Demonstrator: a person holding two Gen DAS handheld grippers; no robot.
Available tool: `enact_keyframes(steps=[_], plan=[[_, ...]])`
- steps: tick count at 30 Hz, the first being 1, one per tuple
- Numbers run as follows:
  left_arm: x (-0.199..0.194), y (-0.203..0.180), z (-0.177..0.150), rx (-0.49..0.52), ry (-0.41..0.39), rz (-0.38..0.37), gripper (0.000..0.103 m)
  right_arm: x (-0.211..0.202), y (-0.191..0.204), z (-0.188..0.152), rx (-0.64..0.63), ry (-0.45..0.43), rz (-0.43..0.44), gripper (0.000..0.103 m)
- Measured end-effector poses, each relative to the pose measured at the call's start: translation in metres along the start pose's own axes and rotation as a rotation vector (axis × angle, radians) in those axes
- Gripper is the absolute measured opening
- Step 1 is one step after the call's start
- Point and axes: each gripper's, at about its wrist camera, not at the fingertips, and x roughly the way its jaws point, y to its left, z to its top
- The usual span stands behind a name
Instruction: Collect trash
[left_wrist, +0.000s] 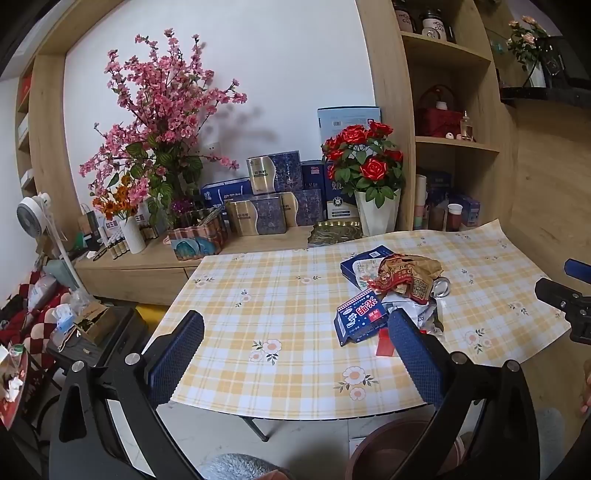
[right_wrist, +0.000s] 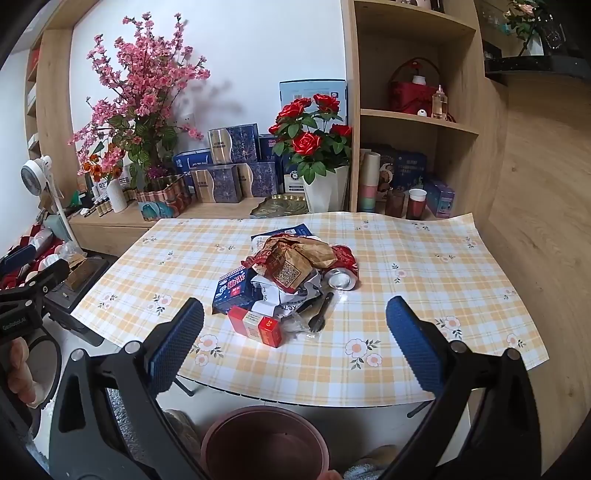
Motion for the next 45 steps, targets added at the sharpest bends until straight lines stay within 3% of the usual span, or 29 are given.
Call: enact_keyframes(steps=[45], plan=[[0.008,-0.012,-0.011,-0.003,0.006,-0.007,0.098,0.003,-0.003,-0.005,0.004,0.005,0.000,0.097]])
